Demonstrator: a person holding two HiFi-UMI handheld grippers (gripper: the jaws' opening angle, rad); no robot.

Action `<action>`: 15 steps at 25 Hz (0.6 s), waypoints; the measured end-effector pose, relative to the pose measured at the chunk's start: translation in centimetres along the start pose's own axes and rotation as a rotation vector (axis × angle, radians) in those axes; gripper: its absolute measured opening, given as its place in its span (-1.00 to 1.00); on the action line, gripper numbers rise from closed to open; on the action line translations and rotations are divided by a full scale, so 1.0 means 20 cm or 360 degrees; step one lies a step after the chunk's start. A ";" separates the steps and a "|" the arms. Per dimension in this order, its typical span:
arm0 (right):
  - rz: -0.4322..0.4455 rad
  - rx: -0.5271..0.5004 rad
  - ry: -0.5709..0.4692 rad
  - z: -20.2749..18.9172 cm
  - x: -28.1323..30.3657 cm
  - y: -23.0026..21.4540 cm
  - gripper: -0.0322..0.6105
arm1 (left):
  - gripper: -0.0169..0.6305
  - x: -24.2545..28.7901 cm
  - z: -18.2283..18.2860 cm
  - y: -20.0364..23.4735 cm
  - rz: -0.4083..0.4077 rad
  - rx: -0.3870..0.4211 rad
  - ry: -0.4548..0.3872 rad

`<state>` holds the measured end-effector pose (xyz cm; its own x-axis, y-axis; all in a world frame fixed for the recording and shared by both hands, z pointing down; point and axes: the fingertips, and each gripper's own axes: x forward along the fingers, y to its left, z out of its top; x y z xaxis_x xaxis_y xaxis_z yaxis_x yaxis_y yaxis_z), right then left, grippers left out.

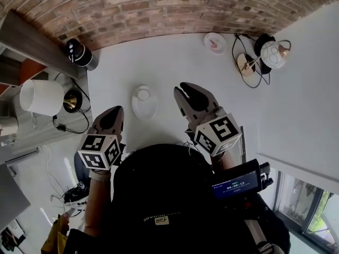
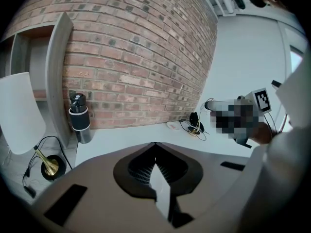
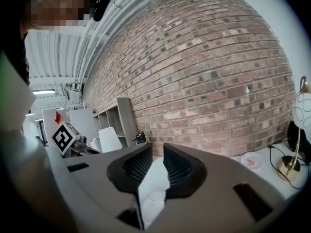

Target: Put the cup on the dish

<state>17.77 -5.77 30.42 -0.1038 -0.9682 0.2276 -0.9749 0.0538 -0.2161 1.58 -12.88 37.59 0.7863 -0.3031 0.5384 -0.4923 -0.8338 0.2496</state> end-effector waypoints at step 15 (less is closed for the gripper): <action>-0.0113 0.0084 -0.0118 0.06 -0.09 0.00 -0.84 | -0.93 0.02 0.02 -0.02 -0.0105 0.0025 0.0029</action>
<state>18.27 -4.41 28.92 -0.0184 -0.9846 0.1736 -0.9674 -0.0264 -0.2520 2.29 -12.80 37.43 0.8097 -0.2391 0.5359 -0.4338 -0.8589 0.2722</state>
